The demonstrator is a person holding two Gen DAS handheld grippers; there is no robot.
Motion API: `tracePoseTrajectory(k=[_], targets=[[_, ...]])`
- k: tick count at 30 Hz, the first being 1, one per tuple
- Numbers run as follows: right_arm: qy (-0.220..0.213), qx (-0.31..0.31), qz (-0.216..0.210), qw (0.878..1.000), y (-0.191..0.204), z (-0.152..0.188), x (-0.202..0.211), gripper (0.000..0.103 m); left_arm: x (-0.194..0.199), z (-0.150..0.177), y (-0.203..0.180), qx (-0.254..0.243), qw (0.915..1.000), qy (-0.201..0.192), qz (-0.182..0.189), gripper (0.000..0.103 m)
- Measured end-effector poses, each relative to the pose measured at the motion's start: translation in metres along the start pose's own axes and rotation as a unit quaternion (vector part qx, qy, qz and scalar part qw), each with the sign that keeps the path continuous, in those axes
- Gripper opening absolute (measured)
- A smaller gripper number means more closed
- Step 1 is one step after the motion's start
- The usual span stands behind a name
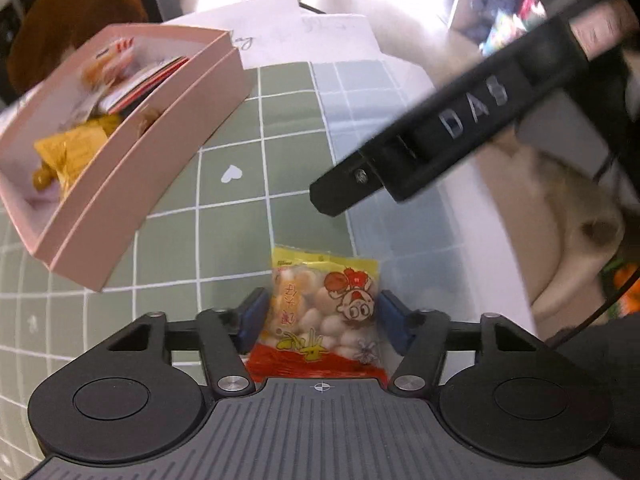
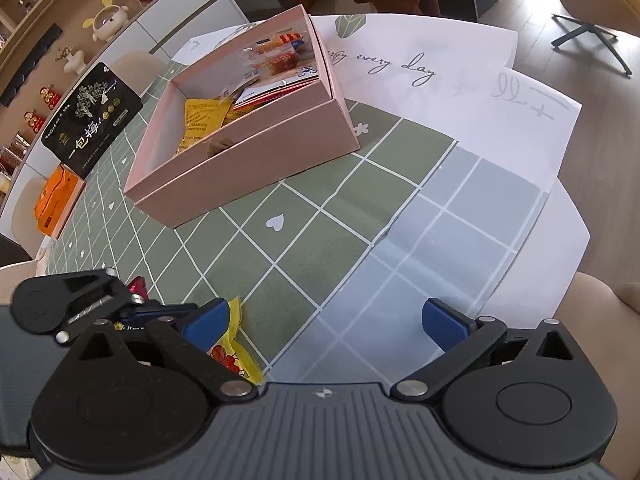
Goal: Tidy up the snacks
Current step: 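Release the red duck bag and grasp the biscuit pack with the left gripper, then hold the biscuit pack with the left gripper while the right grasps and lifts the red duck bag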
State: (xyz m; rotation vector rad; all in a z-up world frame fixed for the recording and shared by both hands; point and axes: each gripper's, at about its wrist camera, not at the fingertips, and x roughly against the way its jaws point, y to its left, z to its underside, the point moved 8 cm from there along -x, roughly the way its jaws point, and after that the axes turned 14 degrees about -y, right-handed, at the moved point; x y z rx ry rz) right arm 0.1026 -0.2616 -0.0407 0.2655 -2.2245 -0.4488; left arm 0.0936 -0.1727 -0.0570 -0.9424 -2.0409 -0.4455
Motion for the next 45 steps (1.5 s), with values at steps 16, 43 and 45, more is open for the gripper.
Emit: tracePoseTrajectory(k=[16,43,45], targets=[[0.035,0.170,-0.021,0.985,0.109,0.022,-0.006,0.102,0.168,0.130,0.102,0.402,0.8722,-0.119,-0.252,0.055],[0.059,0.291,0.007,0.955,0.218,0.075,-0.077,0.103,0.191,0.197,0.099,0.506,0.8128,-0.164,-0.238,0.055],[0.064,0.287,0.006,0.956,0.218,0.074,-0.077,0.103,0.189,0.196,0.097,0.503,0.8154,-0.163,-0.235,0.055]])
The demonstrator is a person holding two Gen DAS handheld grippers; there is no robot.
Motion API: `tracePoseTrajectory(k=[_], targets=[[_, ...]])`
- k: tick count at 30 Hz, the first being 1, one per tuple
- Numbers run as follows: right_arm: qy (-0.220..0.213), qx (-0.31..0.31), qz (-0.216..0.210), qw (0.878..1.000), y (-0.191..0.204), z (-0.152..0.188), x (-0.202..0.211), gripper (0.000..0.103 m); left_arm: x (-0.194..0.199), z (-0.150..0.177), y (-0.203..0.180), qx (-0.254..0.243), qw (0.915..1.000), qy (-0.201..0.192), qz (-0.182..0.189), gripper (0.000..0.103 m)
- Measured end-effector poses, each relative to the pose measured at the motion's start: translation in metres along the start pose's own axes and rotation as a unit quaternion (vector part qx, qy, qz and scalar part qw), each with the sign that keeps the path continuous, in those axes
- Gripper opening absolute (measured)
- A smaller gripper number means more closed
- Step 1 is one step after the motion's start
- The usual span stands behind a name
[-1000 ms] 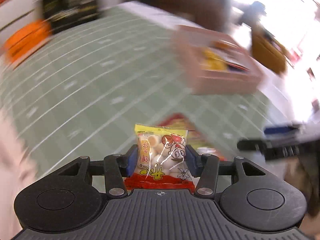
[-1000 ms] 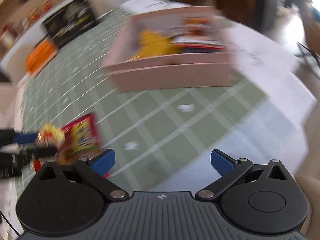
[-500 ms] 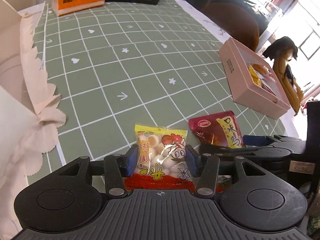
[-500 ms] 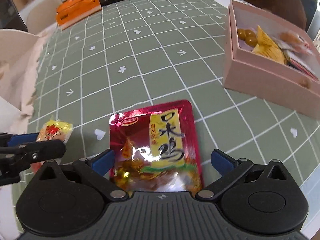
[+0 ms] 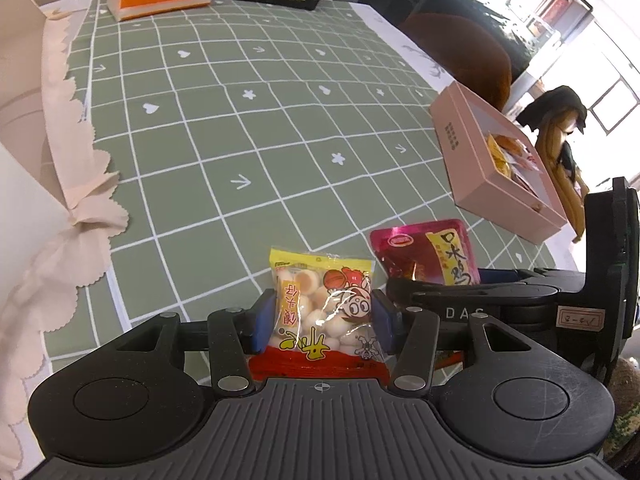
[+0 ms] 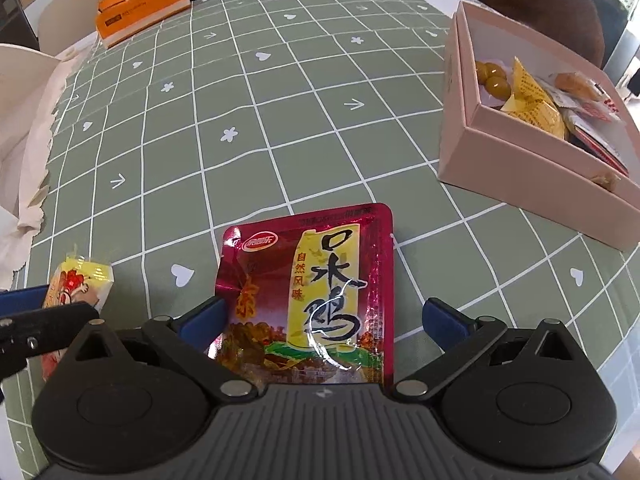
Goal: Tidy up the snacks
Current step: 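Hold the biscuit pack with the left gripper while the right grasps and lifts the red duck bag, then carry both held snacks over the pink box and open both grippers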
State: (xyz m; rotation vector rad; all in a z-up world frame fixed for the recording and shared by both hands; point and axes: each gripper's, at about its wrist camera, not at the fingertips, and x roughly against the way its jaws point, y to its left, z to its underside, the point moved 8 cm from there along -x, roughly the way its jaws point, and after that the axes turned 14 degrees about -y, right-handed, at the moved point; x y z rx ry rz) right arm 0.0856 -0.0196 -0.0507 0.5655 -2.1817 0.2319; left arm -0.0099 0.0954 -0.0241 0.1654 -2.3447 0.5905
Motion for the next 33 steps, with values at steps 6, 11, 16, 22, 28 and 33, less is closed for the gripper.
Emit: tracePoseTrajectory(k=[6,11,16,22,28,33], targets=[[0.000,-0.007,-0.006,1.000,-0.010,0.007,0.016,0.080,-0.001,0.005,-0.012,-0.013,0.9998,0.008,0.011,0.055],[0.005,-0.037,-0.003,0.999,-0.038,0.023,0.037,0.065,0.004,0.010,-0.030,-0.034,0.9990,0.011,0.027,0.055],[0.002,-0.073,-0.002,0.997,-0.067,0.037,0.054,0.053,0.001,0.021,-0.049,-0.051,0.9977,0.025,0.036,0.055],[-0.014,-0.102,-0.010,0.995,-0.086,0.046,0.073,0.037,-0.006,0.039,-0.078,-0.082,0.9940,0.050,0.052,0.055],[-0.024,-0.113,-0.009,0.993,-0.098,0.045,0.085,0.033,-0.015,0.049,-0.096,-0.098,0.9914,0.063,0.060,0.055],[-0.045,-0.120,-0.030,0.991,-0.094,0.033,0.100,0.020,-0.022,0.054,-0.096,-0.093,0.9915,0.067,0.061,0.055]])
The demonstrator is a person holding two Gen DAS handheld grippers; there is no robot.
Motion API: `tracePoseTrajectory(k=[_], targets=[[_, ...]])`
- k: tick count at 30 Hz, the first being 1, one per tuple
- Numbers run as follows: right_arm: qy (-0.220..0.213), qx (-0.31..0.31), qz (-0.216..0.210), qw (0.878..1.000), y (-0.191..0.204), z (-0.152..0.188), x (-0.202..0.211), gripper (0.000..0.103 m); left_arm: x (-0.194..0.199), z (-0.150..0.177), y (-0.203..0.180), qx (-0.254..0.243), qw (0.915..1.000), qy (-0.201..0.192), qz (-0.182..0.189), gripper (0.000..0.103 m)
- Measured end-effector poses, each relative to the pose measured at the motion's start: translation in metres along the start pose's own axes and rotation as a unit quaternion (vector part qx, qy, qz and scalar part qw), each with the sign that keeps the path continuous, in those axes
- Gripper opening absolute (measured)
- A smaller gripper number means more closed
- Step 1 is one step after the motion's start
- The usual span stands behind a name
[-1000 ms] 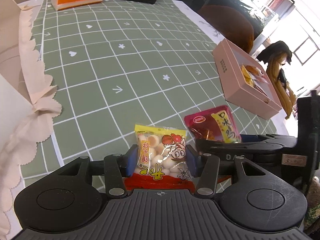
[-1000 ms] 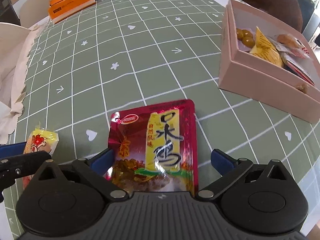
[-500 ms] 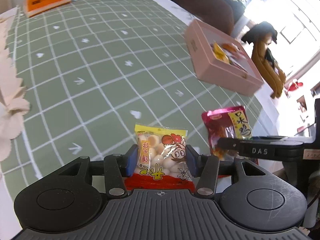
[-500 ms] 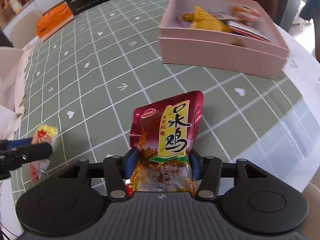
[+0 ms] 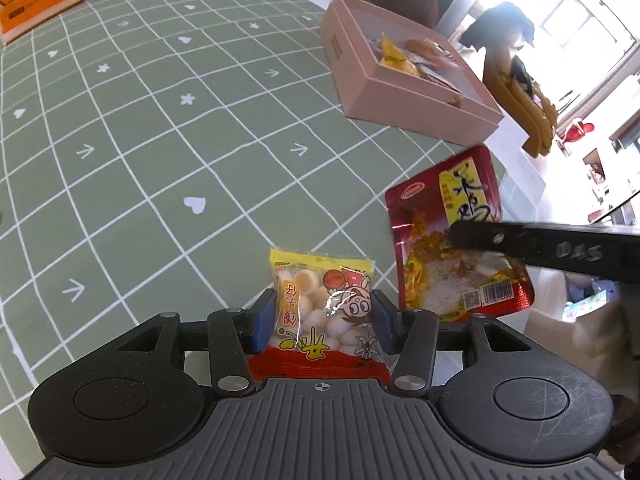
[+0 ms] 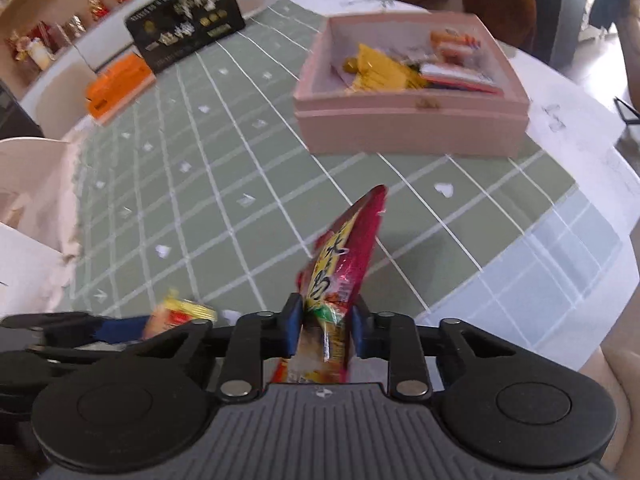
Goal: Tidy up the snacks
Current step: 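Carry both held snacks over the pink box and open both grippers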
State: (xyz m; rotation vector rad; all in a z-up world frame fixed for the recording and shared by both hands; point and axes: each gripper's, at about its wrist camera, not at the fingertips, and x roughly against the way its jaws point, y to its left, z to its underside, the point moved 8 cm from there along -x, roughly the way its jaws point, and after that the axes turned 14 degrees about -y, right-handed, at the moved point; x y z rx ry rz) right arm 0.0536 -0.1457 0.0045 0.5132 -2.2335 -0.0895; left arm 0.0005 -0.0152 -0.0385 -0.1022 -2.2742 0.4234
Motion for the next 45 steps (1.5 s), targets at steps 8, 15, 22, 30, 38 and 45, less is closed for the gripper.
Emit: tracePoseTrajectory(k=[8,15,22,30,38,45], targets=[[0.015,0.018,-0.029,0.999,0.033,-0.015,-0.013,0.031,-0.006,0.004,0.005,0.007,0.9999,0.003,0.012,0.055],[0.052,0.011,0.003,0.999,0.034,-0.003,-0.066,0.025,-0.004,0.006,0.003,-0.005,1.0000,0.004,0.006,0.055],[0.061,0.002,-0.007,0.998,0.017,0.002,-0.038,0.020,-0.005,0.001,-0.007,-0.010,0.9999,0.001,0.011,0.055],[-0.038,-0.013,-0.031,0.999,-0.015,-0.100,0.038,0.020,0.037,-0.154,-0.065,-0.059,0.9861,-0.135,0.077,0.055],[-0.166,0.009,-0.083,0.983,-0.026,-0.268,0.076,0.034,0.006,-0.285,-0.113,-0.075,0.9678,-0.201,0.131,0.057],[-0.140,-0.088,-0.034,0.986,-0.117,-0.257,-0.002,0.075,-0.115,-0.247,-0.079,-0.037,0.9904,-0.107,0.079,0.055]])
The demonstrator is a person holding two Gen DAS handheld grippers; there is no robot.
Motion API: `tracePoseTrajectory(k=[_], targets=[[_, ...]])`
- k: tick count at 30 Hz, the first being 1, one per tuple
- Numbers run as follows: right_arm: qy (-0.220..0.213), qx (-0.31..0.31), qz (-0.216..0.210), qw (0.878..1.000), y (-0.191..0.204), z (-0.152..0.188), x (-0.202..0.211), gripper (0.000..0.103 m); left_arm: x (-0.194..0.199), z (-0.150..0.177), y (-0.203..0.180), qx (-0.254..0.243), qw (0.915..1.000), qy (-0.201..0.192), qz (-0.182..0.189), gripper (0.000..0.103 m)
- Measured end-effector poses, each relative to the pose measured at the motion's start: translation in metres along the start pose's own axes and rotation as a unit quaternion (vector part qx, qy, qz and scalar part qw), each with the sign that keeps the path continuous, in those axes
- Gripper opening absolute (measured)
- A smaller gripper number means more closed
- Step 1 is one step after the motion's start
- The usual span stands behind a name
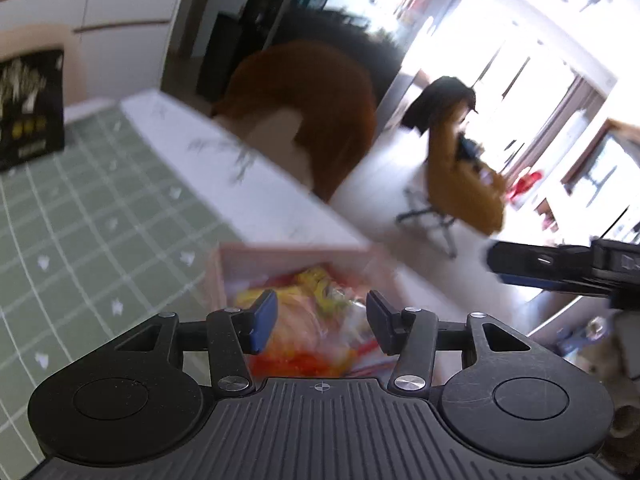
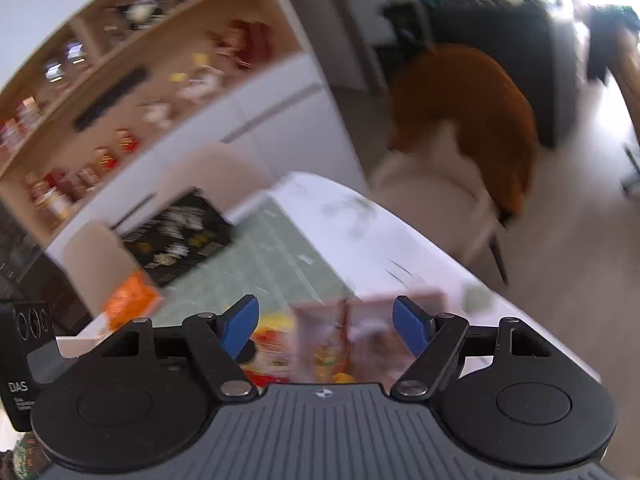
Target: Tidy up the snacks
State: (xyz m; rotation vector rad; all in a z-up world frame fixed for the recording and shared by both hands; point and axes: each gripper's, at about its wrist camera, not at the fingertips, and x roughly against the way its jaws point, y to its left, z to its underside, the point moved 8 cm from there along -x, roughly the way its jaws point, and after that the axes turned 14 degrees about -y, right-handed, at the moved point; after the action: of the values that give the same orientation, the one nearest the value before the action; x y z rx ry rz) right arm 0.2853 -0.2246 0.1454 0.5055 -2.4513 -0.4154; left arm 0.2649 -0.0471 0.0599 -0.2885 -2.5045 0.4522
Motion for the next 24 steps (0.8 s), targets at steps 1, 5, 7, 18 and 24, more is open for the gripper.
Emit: tracePoseTrajectory(k=[1,5,7,18,24], targets=[[0.004,-0.008,0.011,1.000,-0.015,0.011,0.000,0.075,-0.004,0.009,0.001,-0.001,0.9999,0.011,0.003,0.055],[0.019,0.008,0.055,0.998,-0.051,0.063,0.011,0.075,0.019,0.050,-0.001,-0.020,0.9996,0.018,0.004,0.055],[0.024,0.032,0.074,0.996,-0.054,0.086,0.022,0.075,0.045,0.069,-0.004,-0.048,0.9988,0.005,-0.001,0.055],[0.068,0.041,0.113,0.990,0.008,0.231,0.041,0.078,0.147,0.180,0.038,-0.076,0.9943,-0.001,-0.075,0.055],[0.055,0.083,0.177,0.979,0.024,0.283,0.029,0.082,0.145,0.185,0.056,-0.126,0.9858,-0.021,-0.108,0.055]])
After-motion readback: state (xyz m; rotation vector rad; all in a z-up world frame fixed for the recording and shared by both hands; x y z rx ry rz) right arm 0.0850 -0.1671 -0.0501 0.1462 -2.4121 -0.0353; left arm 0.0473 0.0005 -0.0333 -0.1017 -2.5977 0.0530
